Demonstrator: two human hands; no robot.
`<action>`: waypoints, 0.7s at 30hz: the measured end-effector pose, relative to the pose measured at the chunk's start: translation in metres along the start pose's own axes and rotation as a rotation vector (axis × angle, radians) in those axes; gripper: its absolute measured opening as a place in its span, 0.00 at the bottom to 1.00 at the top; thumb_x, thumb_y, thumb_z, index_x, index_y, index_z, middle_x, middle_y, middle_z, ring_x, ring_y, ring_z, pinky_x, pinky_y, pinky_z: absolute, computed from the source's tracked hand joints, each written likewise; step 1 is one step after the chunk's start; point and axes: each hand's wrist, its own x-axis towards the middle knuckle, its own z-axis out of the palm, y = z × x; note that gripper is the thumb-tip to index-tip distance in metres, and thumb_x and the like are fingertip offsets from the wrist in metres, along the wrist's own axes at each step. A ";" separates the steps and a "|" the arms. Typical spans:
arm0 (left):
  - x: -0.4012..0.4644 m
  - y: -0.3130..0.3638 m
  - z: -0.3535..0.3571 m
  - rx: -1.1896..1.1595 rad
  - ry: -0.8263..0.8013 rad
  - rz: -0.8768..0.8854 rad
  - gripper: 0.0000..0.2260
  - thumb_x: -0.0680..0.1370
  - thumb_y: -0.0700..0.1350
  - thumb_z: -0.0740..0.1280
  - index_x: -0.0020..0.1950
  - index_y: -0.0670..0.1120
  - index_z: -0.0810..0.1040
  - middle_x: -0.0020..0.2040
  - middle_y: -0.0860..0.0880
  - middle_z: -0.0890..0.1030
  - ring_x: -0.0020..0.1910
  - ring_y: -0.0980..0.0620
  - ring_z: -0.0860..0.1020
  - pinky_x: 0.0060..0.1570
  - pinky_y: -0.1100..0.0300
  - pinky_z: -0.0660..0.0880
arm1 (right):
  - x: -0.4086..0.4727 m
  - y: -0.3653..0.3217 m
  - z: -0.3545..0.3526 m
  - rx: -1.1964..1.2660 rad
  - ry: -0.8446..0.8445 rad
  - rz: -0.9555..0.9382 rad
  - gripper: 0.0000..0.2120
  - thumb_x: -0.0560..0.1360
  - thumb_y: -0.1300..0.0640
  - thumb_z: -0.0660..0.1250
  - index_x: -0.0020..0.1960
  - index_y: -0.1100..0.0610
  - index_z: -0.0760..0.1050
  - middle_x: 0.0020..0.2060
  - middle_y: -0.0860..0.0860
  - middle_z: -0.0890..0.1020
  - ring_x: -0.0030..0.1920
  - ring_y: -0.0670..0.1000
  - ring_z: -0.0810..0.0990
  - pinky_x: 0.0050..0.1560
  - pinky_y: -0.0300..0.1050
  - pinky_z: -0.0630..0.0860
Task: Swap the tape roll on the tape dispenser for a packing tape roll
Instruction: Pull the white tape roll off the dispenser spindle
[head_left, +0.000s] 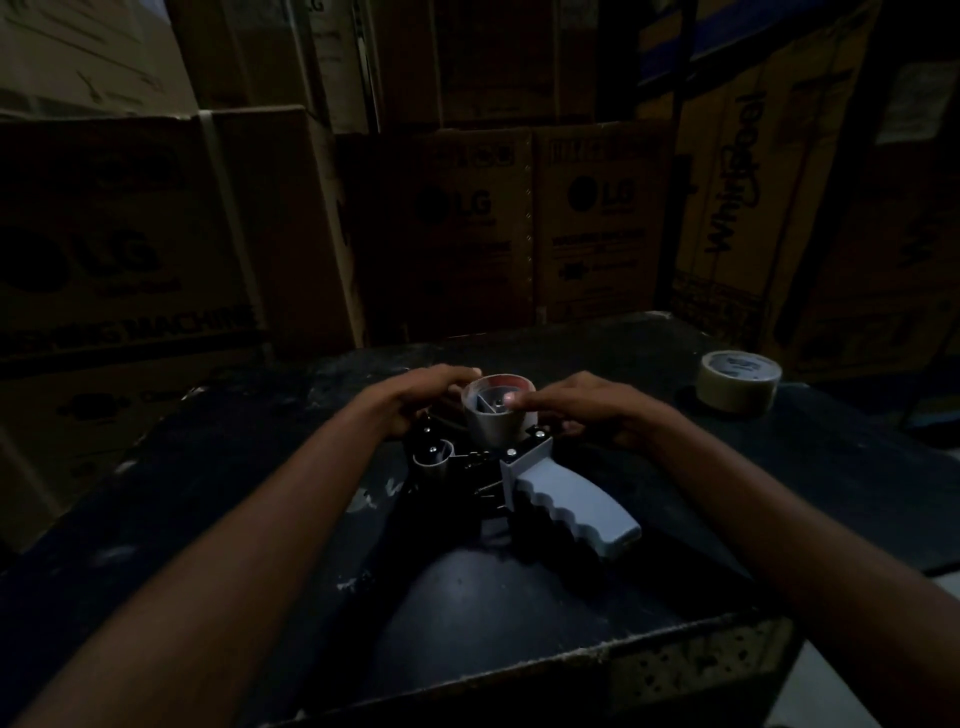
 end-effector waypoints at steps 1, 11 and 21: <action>-0.001 0.001 0.001 0.004 0.033 -0.005 0.13 0.78 0.51 0.65 0.49 0.43 0.82 0.47 0.43 0.84 0.43 0.48 0.81 0.46 0.56 0.75 | 0.000 0.002 0.001 0.010 -0.014 -0.005 0.27 0.64 0.42 0.78 0.55 0.59 0.83 0.45 0.57 0.84 0.40 0.48 0.78 0.36 0.37 0.73; 0.000 -0.021 -0.005 0.057 -0.097 0.142 0.21 0.66 0.41 0.72 0.59 0.45 0.81 0.55 0.43 0.84 0.55 0.42 0.81 0.56 0.51 0.76 | 0.002 0.015 0.006 -0.042 0.036 -0.147 0.23 0.66 0.53 0.79 0.60 0.52 0.80 0.50 0.46 0.83 0.52 0.43 0.80 0.46 0.37 0.73; 0.002 -0.039 -0.003 0.045 -0.050 0.339 0.24 0.70 0.37 0.72 0.66 0.48 0.77 0.60 0.48 0.82 0.60 0.48 0.80 0.62 0.50 0.75 | 0.002 0.027 0.017 -0.053 0.140 -0.313 0.19 0.63 0.42 0.79 0.52 0.43 0.82 0.46 0.42 0.85 0.47 0.37 0.82 0.42 0.29 0.73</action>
